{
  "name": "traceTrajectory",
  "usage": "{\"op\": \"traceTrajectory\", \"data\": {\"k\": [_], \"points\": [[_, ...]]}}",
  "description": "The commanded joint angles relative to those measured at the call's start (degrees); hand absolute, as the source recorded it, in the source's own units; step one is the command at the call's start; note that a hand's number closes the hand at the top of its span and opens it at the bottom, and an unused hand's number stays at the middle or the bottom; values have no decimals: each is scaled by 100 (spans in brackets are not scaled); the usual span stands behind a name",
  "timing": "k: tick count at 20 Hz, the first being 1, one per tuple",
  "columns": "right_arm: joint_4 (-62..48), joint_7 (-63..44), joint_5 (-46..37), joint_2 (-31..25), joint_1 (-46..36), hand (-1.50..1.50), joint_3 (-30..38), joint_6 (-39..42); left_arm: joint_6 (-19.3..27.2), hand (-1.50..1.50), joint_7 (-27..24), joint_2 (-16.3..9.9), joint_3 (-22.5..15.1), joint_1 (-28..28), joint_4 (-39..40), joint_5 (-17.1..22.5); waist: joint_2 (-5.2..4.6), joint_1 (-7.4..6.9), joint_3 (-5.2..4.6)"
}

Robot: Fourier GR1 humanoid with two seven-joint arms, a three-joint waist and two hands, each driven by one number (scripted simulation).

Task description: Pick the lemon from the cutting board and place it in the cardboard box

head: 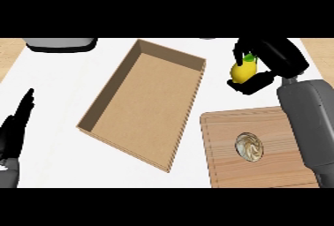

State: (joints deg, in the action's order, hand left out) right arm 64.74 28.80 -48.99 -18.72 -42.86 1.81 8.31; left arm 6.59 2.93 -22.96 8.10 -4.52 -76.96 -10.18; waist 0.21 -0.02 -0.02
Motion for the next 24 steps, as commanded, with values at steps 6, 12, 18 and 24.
{"op": "traceTrajectory", "data": {"k": [6,12,18,24], "points": [[352,-1425,619,1246,-831,150,-102,957,69,0,144,180,-60,-381,243,-160,-20,-6,-1],[-195,-2416,823,1850,-1544,150,-243,678,51,0,217,188,-21,-350,88,-211,-25,-71,0],[-1596,-2845,1678,1867,-2353,150,-742,-97,-68,0,488,211,-132,-349,-252,-249,-48,-257,3],[-3126,-2474,2226,1871,-3009,150,-1372,-1072,8,0,243,322,-173,-721,287,-389,-96,-353,-2]]}}
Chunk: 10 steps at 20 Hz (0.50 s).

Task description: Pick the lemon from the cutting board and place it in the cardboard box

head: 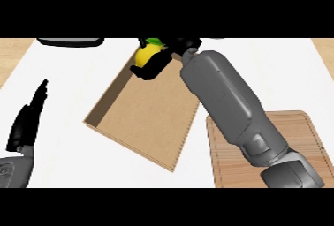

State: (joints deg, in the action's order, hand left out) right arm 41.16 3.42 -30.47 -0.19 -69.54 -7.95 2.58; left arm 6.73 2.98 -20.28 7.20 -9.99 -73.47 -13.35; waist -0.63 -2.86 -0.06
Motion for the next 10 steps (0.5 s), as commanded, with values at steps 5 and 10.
{"op": "traceTrajectory", "data": {"k": [5,10], "points": [[-1473,-86,515,19,-459,150,-927,-1190,-202,0,212,-20,-84,-152,-302,25,-45,-248,-1],[-1841,-555,1418,19,-635,-150,-876,-876,-362,0,29,-109,-37,-341,15,74,-108,-459,-8]]}}
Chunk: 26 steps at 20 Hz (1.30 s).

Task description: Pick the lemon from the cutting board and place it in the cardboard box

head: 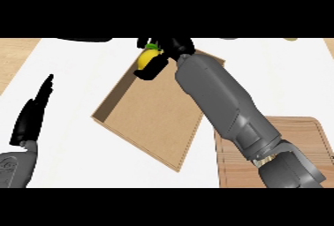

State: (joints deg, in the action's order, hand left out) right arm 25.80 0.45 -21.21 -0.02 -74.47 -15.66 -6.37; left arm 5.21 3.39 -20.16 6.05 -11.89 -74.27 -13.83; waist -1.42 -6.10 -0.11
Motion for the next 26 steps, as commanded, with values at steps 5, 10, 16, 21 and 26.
{"op": "traceTrajectory", "data": {"k": [5,10,16,21,26], "points": [[-390,276,895,2,239,-150,-409,-331,44,0,-166,171,-110,-7,76,-65,-30,-157,1],[-341,912,1310,2,167,-150,-309,-647,-13,0,68,137,-129,-84,-18,-90,-25,-100,8],[-252,1476,2136,2,69,-150,417,-988,41,0,0,-46,151,-82,107,-32,16,101,11],[-711,1905,2385,-35,-145,-150,959,-620,-41,0,30,-125,321,-198,257,83,25,316,9],[-767,2161,2577,-860,47,-150,1278,184,52,0,257,-19,217,58,-68,-38,79,433,15]]}}
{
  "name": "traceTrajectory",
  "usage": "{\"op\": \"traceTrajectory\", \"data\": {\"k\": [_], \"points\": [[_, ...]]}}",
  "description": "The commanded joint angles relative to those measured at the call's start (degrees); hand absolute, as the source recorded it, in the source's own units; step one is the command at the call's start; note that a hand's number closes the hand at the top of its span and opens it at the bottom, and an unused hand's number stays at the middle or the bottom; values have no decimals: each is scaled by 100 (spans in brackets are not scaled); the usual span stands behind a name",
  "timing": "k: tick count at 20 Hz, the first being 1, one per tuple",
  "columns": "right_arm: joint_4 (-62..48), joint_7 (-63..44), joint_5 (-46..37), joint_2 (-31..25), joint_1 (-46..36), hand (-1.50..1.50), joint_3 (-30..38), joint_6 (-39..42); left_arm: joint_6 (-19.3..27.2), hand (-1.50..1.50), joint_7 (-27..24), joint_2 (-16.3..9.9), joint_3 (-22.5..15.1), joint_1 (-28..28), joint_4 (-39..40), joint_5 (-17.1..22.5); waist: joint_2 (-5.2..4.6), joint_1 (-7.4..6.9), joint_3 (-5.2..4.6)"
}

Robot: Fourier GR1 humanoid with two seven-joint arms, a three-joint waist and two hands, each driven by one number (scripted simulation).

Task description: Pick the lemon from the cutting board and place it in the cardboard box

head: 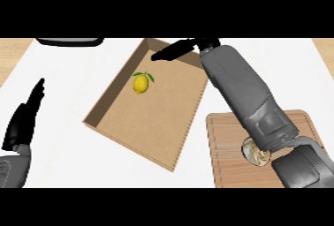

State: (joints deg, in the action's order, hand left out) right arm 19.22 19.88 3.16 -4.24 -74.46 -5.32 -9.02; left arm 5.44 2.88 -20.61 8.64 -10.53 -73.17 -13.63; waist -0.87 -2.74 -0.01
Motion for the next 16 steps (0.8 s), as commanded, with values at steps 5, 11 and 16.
{"op": "traceTrajectory", "data": {"k": [5,11,16], "points": [[-474,563,174,-1283,374,-150,470,892,-105,0,92,-9,75,464,-567,129,14,24,7],[-767,1162,-29,-1836,603,-150,445,1527,100,0,158,155,-78,62,-199,-158,-30,53,6],[-917,1411,-309,-2609,800,-150,248,2468,-237,0,174,-165,200,95,-399,136,-28,7,10]]}}
